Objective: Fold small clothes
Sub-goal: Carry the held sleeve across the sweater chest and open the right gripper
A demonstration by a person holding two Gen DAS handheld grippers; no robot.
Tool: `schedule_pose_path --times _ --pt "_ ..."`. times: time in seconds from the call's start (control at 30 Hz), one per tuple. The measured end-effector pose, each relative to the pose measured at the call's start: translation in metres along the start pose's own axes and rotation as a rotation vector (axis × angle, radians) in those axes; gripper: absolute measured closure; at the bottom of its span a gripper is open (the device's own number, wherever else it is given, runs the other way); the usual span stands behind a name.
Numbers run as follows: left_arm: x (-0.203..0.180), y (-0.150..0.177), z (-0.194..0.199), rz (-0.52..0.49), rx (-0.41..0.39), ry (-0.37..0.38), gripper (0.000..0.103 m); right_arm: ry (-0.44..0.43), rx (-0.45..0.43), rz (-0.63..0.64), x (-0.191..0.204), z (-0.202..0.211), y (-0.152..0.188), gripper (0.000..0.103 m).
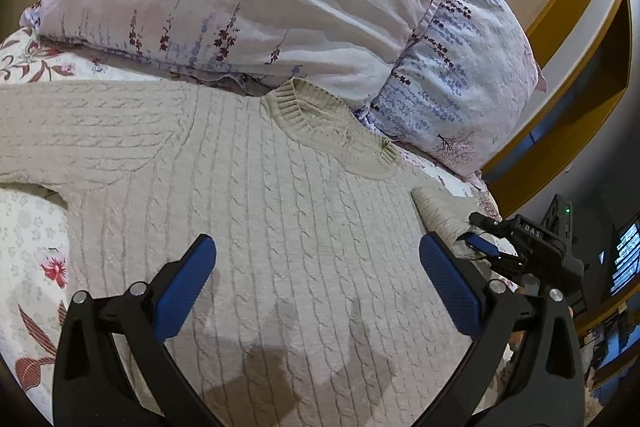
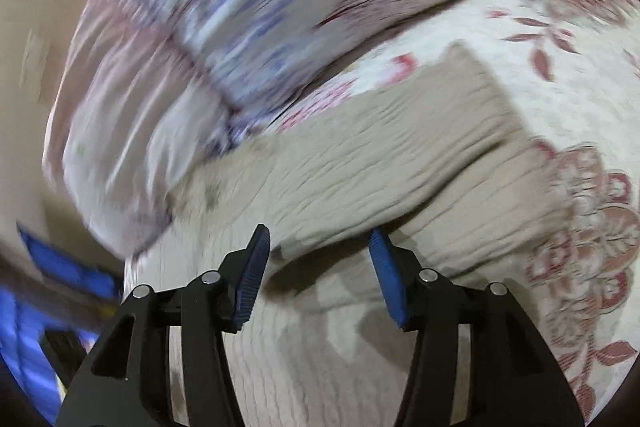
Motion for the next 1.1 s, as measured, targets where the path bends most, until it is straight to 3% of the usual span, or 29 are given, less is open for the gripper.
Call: schedule_pose_path --times 0.03,0.1,0.2,0.3,0.4,0.47,0.5,0.6,0.73,0.87,0.97,1.1 --pt "0.001 0.000 0.000 0.004 0.000 0.001 0.002 0.020 -0.015 -0.021 -0.005 0.001 -0.004 0.051" --pt "0.003 -0.001 0.001 0.012 0.002 0.003 0.002 0.080 -0.044 -0.034 -0.010 0.000 -0.012 0.075" --pt "0.006 -0.001 0.003 0.023 0.005 0.010 0.004 0.187 -0.081 0.046 0.003 -0.004 -0.022 0.092" --pt "0.009 -0.002 0.005 0.040 0.006 0.019 0.005 0.187 -0.150 0.199 0.046 0.002 -0.023 0.093" --pt "0.015 -0.004 0.006 0.080 0.006 0.040 0.008 0.067 -0.172 0.403 0.113 -0.002 -0.008 0.093" --pt "0.018 -0.005 0.005 0.113 0.019 0.059 0.009 -0.018 -0.097 0.512 0.146 -0.019 0.010 0.093" --pt "0.020 -0.005 0.003 0.134 0.030 0.069 0.010 -0.062 0.004 0.588 0.166 -0.039 0.028 0.089" --pt "0.023 -0.006 -0.003 0.172 0.061 0.083 0.015 -0.106 0.185 0.658 0.179 -0.070 0.063 0.073" --pt "0.025 -0.005 -0.013 0.211 0.098 0.099 0.019 -0.139 0.211 0.517 0.148 -0.057 0.066 0.053" --pt "0.027 -0.005 -0.029 0.280 0.162 0.135 0.031 -0.160 0.163 0.267 0.092 -0.020 0.048 0.052" --pt "0.025 -0.003 -0.044 0.326 0.218 0.155 0.036 -0.143 0.093 0.021 0.027 0.012 0.037 0.052" --pt "0.020 -0.003 -0.061 0.342 0.248 0.136 0.043 -0.094 0.054 -0.156 -0.025 0.022 0.029 0.052"
Point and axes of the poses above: each gripper's, at about its wrist camera, not at the fingertips, and z roughly against the way its jaws point, x to its left, y to its underside, the point moved 1 cm from there along -z, roughly the way its jaws point, and after that the axes turned 8 degrees about z, right-handed, at the moved point
